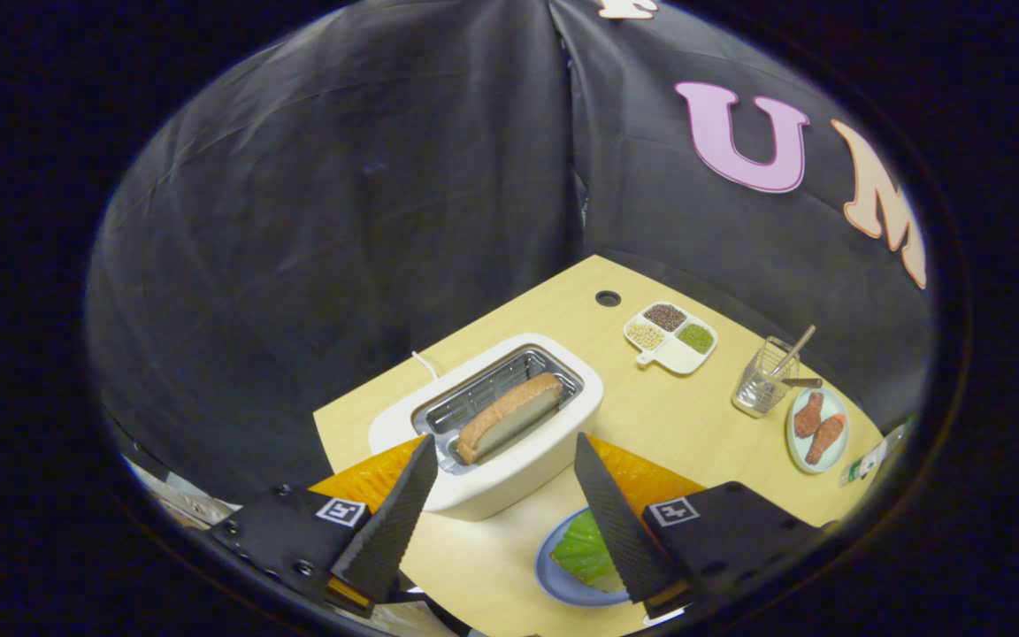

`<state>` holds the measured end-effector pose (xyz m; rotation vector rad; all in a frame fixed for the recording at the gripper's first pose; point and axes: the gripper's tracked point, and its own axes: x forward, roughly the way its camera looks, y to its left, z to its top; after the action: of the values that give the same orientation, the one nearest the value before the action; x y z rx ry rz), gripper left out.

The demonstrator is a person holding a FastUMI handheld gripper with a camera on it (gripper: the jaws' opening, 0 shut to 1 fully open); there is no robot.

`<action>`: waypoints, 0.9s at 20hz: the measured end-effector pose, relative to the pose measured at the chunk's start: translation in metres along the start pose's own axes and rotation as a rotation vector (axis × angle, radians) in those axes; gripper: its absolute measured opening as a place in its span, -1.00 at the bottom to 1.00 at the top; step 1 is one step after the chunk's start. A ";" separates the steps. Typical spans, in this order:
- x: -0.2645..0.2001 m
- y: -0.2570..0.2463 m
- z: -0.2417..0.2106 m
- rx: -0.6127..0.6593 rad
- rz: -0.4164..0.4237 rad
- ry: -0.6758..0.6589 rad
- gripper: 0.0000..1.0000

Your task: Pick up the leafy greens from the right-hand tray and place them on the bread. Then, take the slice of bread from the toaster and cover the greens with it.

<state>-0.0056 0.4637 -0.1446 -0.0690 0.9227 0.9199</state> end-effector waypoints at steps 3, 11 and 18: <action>0.014 -0.006 0.013 0.083 -0.015 -0.008 0.95; 0.055 -0.008 0.008 0.189 0.004 0.074 0.94; 0.077 -0.013 0.006 0.250 -0.005 0.103 0.56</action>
<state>0.0280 0.5086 -0.1991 0.0956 1.1267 0.7954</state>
